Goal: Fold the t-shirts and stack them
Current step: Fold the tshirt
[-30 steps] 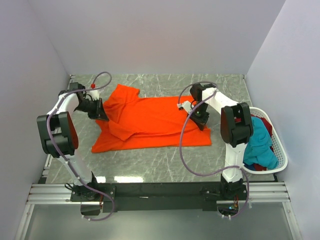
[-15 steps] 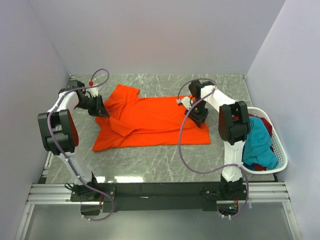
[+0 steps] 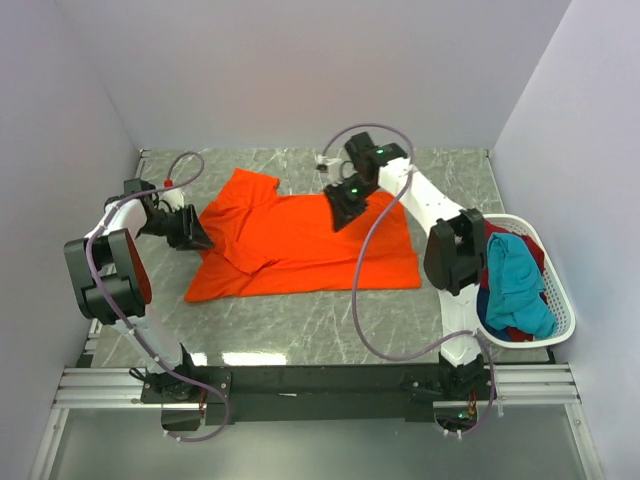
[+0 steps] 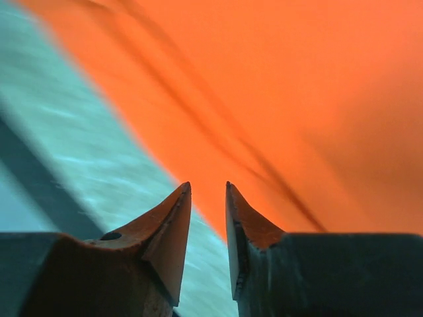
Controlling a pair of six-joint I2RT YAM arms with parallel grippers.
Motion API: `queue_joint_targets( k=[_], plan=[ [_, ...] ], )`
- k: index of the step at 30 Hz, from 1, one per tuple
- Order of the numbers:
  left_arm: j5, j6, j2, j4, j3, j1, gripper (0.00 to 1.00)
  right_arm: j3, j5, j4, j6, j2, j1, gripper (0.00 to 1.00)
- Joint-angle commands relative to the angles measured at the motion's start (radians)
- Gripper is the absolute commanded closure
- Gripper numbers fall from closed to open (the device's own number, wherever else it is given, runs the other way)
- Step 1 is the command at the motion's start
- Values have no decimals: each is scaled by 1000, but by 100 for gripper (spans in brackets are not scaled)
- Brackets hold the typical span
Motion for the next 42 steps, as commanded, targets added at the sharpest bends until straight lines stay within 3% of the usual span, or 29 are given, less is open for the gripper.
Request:
queue_joint_targets(
  k=[1, 5, 7, 12, 16, 30, 36, 42],
  plan=[
    [80, 17, -28, -16, -18, -7, 64, 30, -290, 152, 244, 22, 88, 66],
    [104, -22, -2, 8, -44, -9, 62, -42, -363, 396, 489, 32, 179, 61],
    [110, -38, 1, 24, -50, -10, 58, -38, -338, 480, 531, 48, 234, 55],
    [97, -104, 3, 79, -85, -9, 55, 37, -341, 513, 650, 163, 309, 50],
    [70, -131, 20, 111, -102, -9, 54, -83, -326, 670, 758, 166, 337, 37],
    [9, -174, 55, 146, -124, -9, 55, -141, -298, 927, 1042, 279, 354, 36],
    [-42, -167, 55, 148, -134, -9, 56, -159, -220, 906, 947, 218, 374, 41],
    [-77, -149, 55, 117, -130, -9, 69, -84, 22, 722, 557, 114, 420, 46]
  ],
)
